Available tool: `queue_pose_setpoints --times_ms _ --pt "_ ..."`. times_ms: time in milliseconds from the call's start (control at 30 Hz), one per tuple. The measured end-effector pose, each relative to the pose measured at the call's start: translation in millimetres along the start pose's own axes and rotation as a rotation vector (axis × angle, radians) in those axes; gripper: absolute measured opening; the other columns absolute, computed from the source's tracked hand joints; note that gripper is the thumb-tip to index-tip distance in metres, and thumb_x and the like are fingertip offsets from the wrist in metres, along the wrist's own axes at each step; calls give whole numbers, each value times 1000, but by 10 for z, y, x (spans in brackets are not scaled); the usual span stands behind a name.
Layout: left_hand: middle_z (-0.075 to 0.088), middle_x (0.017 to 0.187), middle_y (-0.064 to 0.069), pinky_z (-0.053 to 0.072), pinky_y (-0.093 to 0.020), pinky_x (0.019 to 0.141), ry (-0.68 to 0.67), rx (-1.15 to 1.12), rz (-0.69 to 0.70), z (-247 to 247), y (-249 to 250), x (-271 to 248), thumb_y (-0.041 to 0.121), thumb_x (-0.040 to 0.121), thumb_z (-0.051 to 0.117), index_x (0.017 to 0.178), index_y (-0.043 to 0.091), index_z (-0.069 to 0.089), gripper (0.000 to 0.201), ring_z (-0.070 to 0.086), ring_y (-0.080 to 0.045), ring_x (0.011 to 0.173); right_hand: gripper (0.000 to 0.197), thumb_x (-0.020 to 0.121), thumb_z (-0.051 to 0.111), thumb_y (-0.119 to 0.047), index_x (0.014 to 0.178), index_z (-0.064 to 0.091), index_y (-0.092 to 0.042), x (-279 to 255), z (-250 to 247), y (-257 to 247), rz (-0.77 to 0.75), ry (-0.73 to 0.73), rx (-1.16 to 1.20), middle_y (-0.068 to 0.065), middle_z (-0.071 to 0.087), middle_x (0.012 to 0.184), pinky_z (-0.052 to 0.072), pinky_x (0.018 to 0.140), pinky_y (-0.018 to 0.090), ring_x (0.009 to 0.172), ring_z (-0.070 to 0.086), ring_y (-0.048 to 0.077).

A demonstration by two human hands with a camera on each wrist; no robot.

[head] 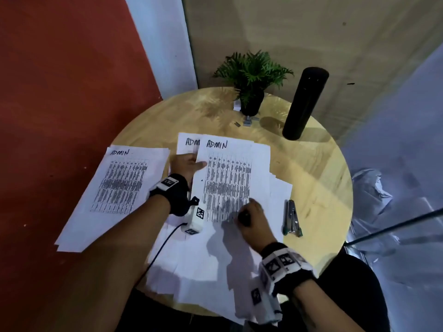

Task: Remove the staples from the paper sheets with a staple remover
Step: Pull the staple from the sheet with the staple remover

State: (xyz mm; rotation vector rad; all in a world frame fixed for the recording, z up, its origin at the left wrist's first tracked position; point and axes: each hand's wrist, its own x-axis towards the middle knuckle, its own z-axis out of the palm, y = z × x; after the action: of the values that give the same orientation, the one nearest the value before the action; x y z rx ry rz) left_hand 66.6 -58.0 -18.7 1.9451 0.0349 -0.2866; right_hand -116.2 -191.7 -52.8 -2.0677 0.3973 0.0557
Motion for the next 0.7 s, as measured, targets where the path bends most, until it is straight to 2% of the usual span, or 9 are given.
queue_pose_setpoints --times_ms 100,167,200,267,333,400,467,567,700 --pt "70 75 8 50 -7 64 30 -170 127 -226 265 -114 -6 80 68 104 -11 66 25 59 12 57 25 74 74 -9 93 59 -1 173 -492 -154 33 244 95 29 45 124 23 95 13 128 35 35" --pt "70 69 17 53 -13 71 3 -247 204 -364 470 -224 -6 79 68 89 0 69 12 63 7 64 28 70 75 -20 88 55 -27 237 -767 -357 -21 391 276 15 48 112 44 91 33 111 49 32" --pt "70 68 18 54 -15 72 -11 -285 244 -422 597 -288 -8 79 67 86 5 68 14 64 5 66 30 72 74 -20 84 49 -31 245 -890 -511 -38 449 383 10 47 102 52 76 35 95 55 28" --pt "71 67 17 53 -14 70 -43 -343 311 -506 816 -422 -11 80 64 93 3 66 20 66 3 67 38 78 72 -7 84 41 -28 240 -1113 -803 -73 524 578 4 46 93 51 54 23 75 52 14" --pt "72 70 15 52 -14 68 -61 -361 379 -595 996 -564 -12 80 62 102 0 64 25 67 1 69 41 74 75 -13 88 41 -31 174 -1321 -1129 -224 650 640 1 51 101 51 65 30 81 54 16" --pt "73 75 13 53 -17 72 -70 -361 442 -682 1132 -669 -10 79 64 94 3 67 20 68 -2 74 40 70 75 -29 94 44 -39 41 -1435 -1484 -430 792 485 7 52 118 48 85 41 102 56 27" --pt "74 80 9 55 -23 79 -71 -362 495 -756 1246 -763 -7 77 67 87 9 71 19 67 -7 80 36 74 69 -27 103 48 -34 -94 -1505 -1819 -643 839 226 11 51 125 45 91 39 111 52 30" --pt "74 83 8 54 -25 83 -61 -375 559 -820 1409 -912 -6 76 69 88 11 71 21 68 -9 83 35 81 66 -20 107 51 -3 -189 -1542 -2222 -751 705 -82 17 58 115 45 82 38 100 55 32" --pt "74 80 13 53 -17 74 -31 -352 635 -917 1575 -1109 -8 76 68 87 10 69 21 68 -3 78 30 83 62 -18 108 50 -5 -265 -1596 -2467 -695 648 -206 14 64 98 46 71 39 87 60 37"
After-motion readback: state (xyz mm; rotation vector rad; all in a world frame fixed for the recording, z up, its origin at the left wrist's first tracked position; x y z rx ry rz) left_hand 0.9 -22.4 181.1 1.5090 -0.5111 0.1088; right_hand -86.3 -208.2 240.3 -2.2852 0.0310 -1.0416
